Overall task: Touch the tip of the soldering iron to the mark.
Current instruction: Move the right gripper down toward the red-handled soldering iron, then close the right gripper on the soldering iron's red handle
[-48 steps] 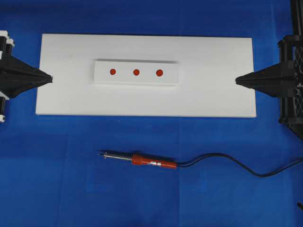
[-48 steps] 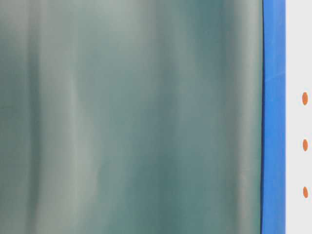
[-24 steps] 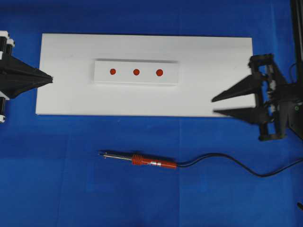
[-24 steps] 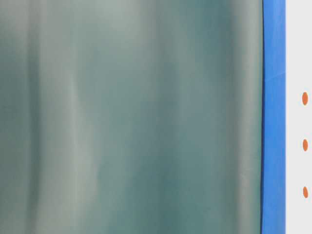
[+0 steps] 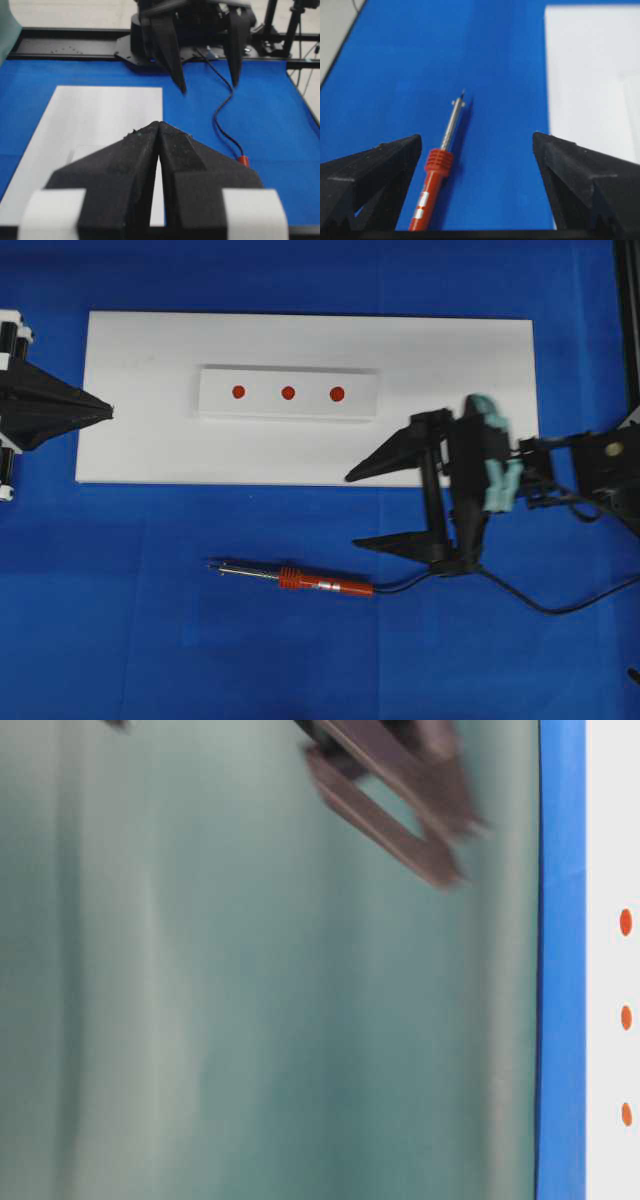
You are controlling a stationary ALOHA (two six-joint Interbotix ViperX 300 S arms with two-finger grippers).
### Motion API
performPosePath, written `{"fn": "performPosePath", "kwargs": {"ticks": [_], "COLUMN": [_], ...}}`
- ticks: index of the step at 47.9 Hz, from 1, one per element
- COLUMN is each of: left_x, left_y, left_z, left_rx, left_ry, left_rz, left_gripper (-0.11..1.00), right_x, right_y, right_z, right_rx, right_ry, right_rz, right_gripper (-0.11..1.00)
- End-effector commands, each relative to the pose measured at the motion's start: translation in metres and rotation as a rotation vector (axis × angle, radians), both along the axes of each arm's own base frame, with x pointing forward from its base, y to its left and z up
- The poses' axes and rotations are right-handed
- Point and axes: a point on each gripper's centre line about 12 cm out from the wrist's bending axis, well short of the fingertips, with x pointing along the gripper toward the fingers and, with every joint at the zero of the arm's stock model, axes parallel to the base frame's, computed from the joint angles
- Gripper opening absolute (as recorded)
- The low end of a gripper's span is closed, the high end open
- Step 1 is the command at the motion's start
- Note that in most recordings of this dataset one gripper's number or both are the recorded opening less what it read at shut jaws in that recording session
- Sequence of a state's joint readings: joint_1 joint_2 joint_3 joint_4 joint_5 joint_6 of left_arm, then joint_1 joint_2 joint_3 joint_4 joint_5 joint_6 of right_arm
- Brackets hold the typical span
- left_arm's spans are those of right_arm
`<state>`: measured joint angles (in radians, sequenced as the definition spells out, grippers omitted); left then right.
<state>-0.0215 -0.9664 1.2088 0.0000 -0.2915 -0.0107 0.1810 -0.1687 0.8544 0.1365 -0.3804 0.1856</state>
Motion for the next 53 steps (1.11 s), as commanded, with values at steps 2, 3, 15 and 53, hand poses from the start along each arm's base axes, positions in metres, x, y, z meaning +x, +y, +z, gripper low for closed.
{"fn": "performPosePath", "kwargs": {"ticks": [2, 3, 15, 53], "left_x": [0.001, 0.001, 0.000, 0.000], "left_y": [0.000, 0.000, 0.000, 0.000], "left_z": [0.003, 0.003, 0.002, -0.002], "left_rx": [-0.002, -0.002, -0.002, -0.008], "left_ry": [-0.015, -0.014, -0.012, -0.003], "left_rz": [-0.001, 0.000, -0.001, -0.001], "left_gripper": [0.00, 0.00, 0.00, 0.00], "right_x": [0.019, 0.021, 0.044, 0.052], "right_y": [0.009, 0.011, 0.037, 0.060], "right_z": [-0.006, -0.009, -0.050, -0.126], "right_rx": [0.039, 0.045, 0.093, 0.093], "right_ry": [-0.017, -0.017, 0.022, 0.181], "right_rz": [-0.019, -0.022, -0.040, -0.089], "right_gripper": [0.85, 0.85, 0.85, 0.55]}}
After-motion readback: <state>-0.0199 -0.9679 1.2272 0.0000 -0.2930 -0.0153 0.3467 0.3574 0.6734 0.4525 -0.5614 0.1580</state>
